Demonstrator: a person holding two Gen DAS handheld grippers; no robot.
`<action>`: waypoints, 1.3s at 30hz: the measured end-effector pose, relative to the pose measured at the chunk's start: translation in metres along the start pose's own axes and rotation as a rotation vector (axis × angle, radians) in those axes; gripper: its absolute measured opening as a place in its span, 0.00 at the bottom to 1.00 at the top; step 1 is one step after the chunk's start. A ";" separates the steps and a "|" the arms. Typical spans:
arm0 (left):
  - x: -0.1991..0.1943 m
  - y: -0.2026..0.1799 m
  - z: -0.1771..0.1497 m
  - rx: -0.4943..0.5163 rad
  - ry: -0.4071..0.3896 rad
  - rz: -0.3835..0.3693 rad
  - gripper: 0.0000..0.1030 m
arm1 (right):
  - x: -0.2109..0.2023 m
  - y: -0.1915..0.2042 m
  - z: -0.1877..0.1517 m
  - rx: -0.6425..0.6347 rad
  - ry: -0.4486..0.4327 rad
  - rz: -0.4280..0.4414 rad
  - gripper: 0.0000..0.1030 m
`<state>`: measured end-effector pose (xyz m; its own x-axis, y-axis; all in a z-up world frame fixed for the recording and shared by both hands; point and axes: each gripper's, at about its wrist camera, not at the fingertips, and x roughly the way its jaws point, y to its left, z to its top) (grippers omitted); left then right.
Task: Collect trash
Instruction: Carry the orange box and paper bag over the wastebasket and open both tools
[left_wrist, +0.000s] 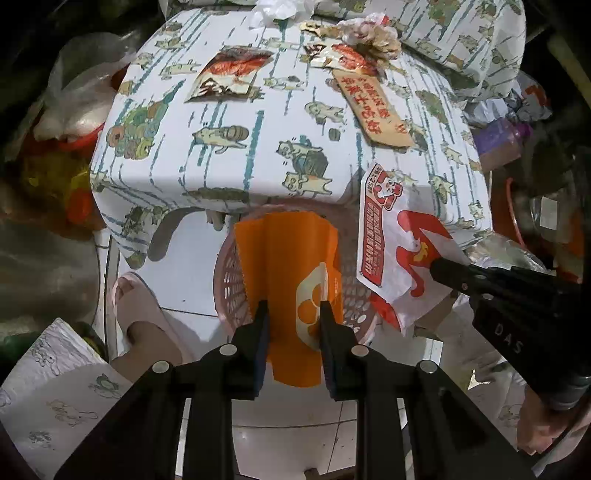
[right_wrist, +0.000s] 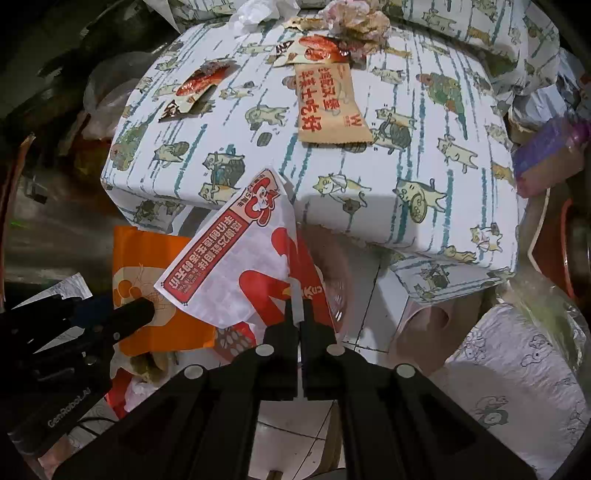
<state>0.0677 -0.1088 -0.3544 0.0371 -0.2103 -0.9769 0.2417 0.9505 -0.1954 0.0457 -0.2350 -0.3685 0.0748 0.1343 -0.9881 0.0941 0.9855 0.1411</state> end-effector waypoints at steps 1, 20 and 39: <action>0.001 0.001 0.000 0.000 0.003 0.000 0.24 | 0.002 0.000 0.000 -0.001 0.003 0.000 0.02; -0.006 0.012 0.008 -0.049 -0.046 0.066 0.54 | -0.006 -0.001 0.001 0.010 -0.043 0.026 0.25; -0.077 0.011 0.013 -0.060 -0.348 0.138 0.58 | -0.046 0.002 -0.002 -0.003 -0.261 -0.009 0.29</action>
<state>0.0797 -0.0852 -0.2802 0.3947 -0.1351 -0.9088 0.1548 0.9848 -0.0791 0.0406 -0.2395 -0.3232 0.3280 0.0950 -0.9399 0.0934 0.9868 0.1323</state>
